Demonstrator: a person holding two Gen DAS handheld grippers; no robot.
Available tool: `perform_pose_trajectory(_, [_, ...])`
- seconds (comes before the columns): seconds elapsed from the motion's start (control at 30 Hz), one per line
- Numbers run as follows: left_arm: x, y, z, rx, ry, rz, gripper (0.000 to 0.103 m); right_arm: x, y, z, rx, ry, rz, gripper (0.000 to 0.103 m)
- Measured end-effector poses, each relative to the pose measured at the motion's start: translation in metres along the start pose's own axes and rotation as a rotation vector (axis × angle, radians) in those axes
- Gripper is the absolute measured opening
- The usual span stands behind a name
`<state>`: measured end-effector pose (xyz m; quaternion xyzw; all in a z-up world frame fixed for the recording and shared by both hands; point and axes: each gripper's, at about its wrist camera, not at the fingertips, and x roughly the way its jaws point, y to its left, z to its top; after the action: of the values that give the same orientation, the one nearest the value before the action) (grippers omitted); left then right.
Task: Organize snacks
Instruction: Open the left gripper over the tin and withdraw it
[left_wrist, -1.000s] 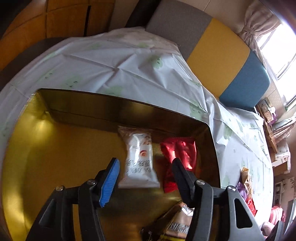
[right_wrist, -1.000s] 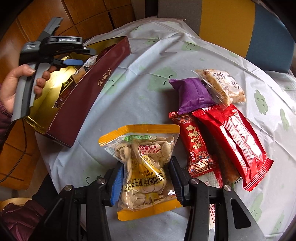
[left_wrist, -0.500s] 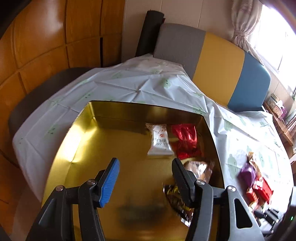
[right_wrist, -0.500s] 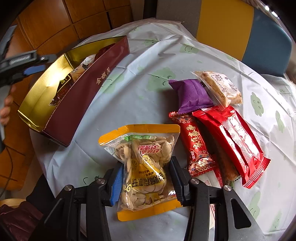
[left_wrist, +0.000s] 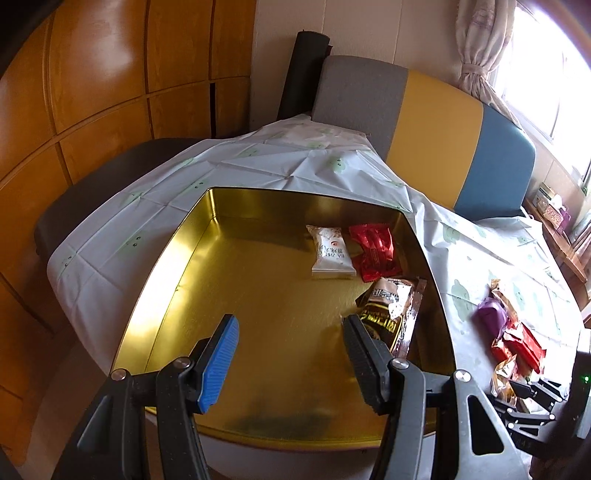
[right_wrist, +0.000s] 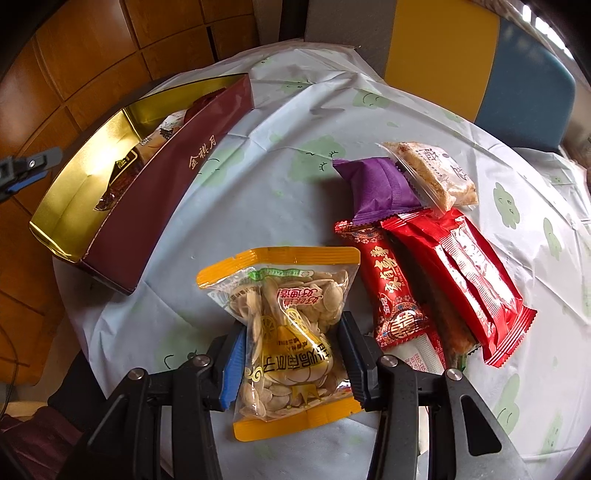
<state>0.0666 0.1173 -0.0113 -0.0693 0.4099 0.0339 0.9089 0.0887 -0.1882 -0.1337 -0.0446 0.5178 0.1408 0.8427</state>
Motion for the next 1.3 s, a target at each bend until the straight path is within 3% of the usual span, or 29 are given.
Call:
perform_pose_trajectory(1.03, [-0.002,0.011,-0.025,0.001,0.040,-0.003,0.060,-0.005,0.001,0.008,0.035,0.009,-0.031,0.048])
perform_pose_trajectory(1.3, [0.000,0.015,-0.025,-0.001,0.039,-0.004,0.060,-0.039,0.012,0.042,0.020,-0.088,0.005,0.047])
